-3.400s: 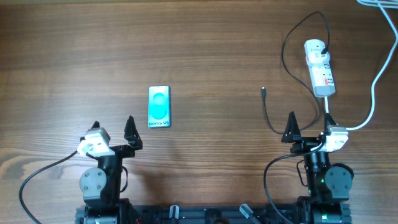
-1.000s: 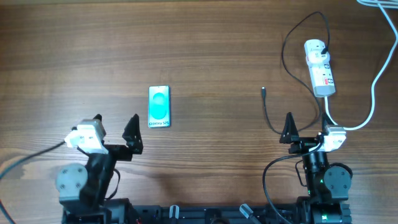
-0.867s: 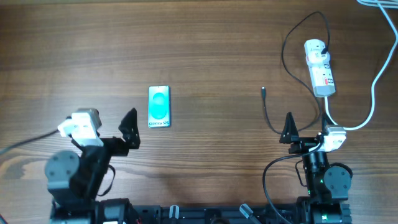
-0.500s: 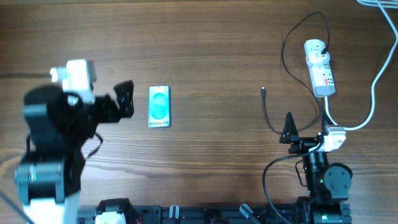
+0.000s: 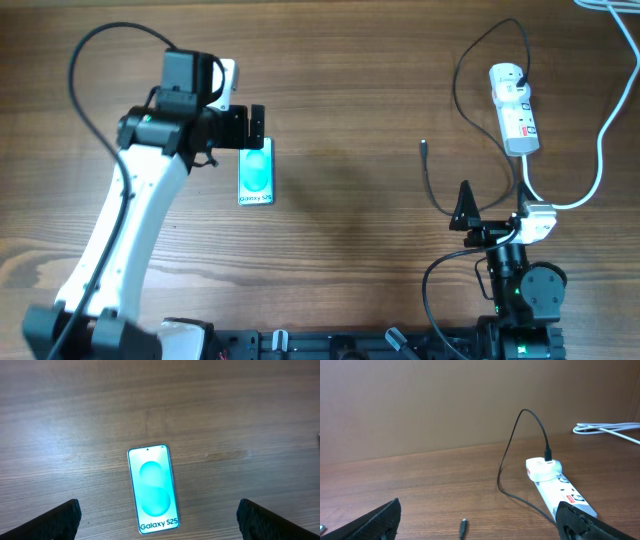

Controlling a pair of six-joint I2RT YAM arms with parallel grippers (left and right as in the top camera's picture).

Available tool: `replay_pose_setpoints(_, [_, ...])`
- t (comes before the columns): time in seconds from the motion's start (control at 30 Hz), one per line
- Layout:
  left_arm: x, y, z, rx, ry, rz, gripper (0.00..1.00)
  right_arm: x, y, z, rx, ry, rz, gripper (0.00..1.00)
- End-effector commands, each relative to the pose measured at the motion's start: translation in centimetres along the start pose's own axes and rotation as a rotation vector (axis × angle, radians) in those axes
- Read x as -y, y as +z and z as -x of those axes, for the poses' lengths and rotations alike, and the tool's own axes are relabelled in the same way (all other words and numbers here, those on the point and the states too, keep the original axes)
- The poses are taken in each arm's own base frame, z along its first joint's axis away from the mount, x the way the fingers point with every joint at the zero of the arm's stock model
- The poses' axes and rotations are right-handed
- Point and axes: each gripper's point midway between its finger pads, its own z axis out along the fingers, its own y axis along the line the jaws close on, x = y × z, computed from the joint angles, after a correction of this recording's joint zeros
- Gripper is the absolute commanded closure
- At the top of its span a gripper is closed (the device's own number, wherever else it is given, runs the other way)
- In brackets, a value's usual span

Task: Plug charger to phone and switch on socket
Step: 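Move the left gripper forward over the light-blue phone, then lower the left gripper and grasp the phone's bottom edge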

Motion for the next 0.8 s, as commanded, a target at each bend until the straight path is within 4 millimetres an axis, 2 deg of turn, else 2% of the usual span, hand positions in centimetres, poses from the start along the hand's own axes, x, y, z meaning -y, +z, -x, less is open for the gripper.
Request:
replay_pose_setpoints(0.0, [-0.2,2.7,-0.2,-0.057,0.014,0.01,0.0,0.0,-0.1,0.3,0.016,-0.018,-0.003,0.0])
replay_pose_setpoints(0.2, [-0.7,7.1,-2.4,-0.19,-0.051,0.027,0.0,0.0,-0.1,0.3,0.016,-0.019,-0.003,0.0])
replay_pose_setpoints(0.37, [-1.0,9.7,-4.2,-0.274,-0.124,0.046,0.0,0.0,-0.1,0.3,0.016,-0.019,-0.003,0.0])
replay_pose_setpoints(0.53, [-1.2,11.3,-5.6,-0.333,-0.136,0.056,0.0,0.0,-0.1,0.3,0.016,-0.019,-0.003,0.0])
replay_pose_setpoints(0.77, [-1.2,12.5,-7.2,-0.383,-0.141,0.051,0.0,0.0,-0.1,0.3,0.016,-0.019,-0.003,0.01])
